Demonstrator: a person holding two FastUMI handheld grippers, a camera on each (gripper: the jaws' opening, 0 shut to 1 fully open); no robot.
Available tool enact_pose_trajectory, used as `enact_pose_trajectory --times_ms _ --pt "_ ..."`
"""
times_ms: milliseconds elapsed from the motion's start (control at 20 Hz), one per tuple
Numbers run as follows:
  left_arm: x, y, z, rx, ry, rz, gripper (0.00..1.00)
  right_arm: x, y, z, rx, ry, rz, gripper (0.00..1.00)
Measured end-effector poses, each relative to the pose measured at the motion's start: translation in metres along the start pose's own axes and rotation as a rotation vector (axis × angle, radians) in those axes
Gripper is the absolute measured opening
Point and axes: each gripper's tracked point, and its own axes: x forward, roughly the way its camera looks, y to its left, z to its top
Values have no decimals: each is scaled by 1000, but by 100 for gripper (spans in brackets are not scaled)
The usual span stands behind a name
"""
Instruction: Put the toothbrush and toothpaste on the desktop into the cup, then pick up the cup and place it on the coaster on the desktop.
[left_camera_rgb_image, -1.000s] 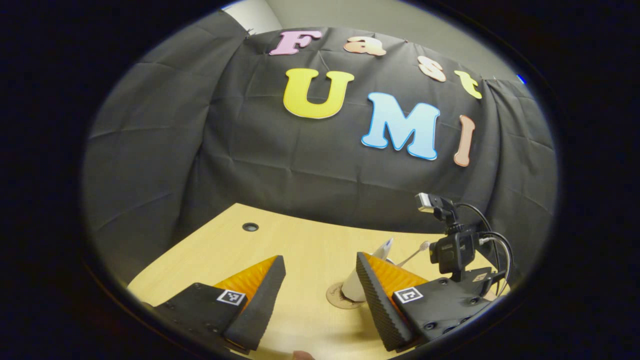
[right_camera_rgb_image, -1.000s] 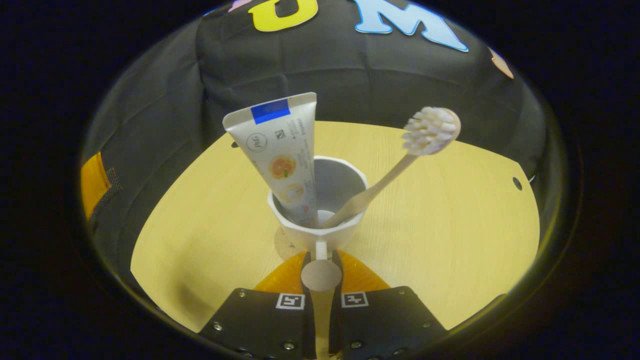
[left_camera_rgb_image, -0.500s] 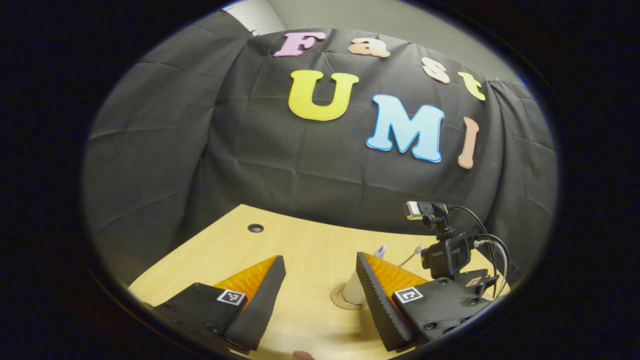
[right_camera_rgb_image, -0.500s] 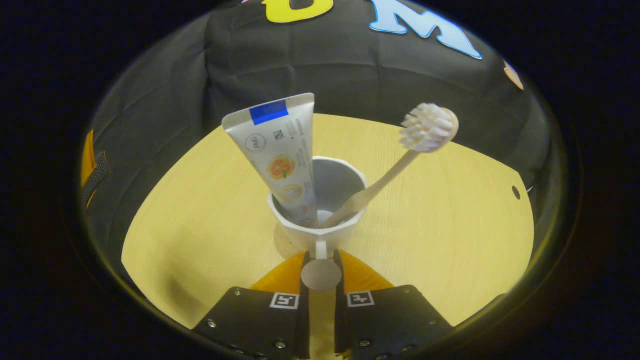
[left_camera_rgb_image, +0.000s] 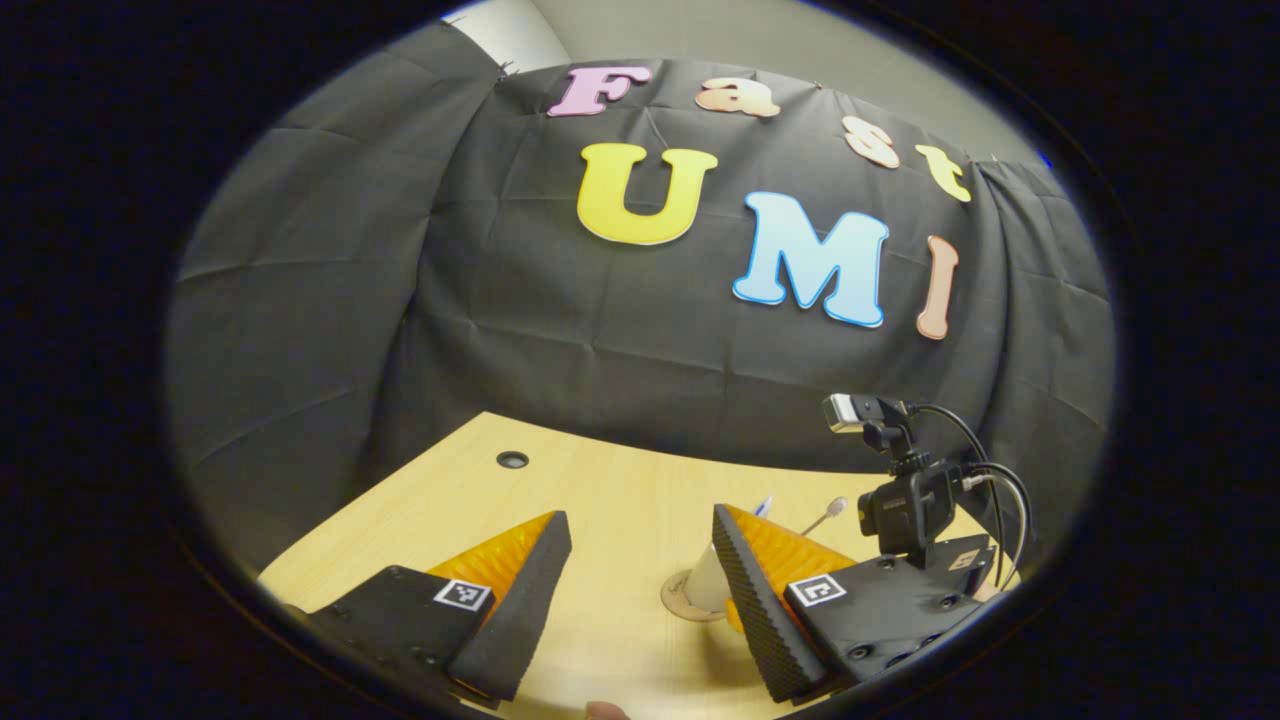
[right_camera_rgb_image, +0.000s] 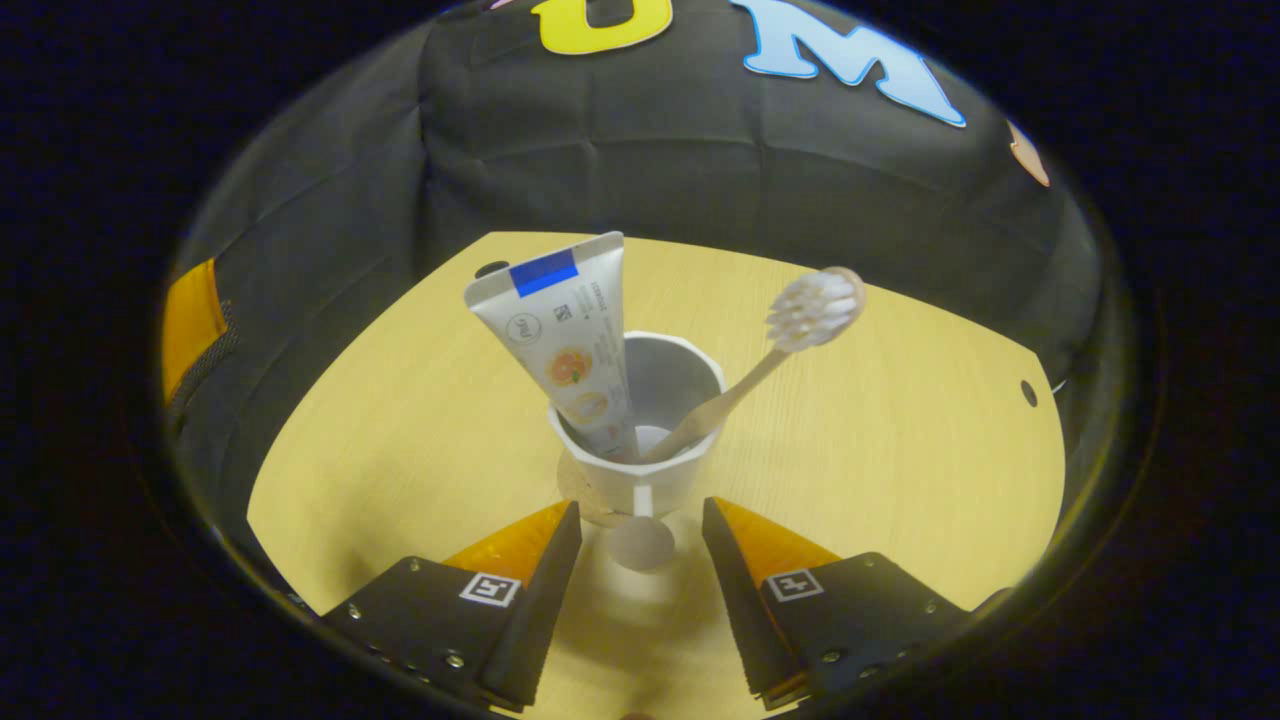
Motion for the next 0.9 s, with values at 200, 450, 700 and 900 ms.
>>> enact_pose_trajectory --times_ms 200,450,700,900 --pt "1 -16 4 7 -7 -20 92 -23 -7 -3 2 -20 2 87" --pt "2 -39 8 17 -19 -41 92 -62 -27 -4 41 -74 -5 90" --pt "0 -67 15 36 -33 -71 92 -110 -61 5 67 -175 -66 92" --pt "-3 -95 19 39 -39 -99 92 -150 -92 19 85 -280 -127 91"
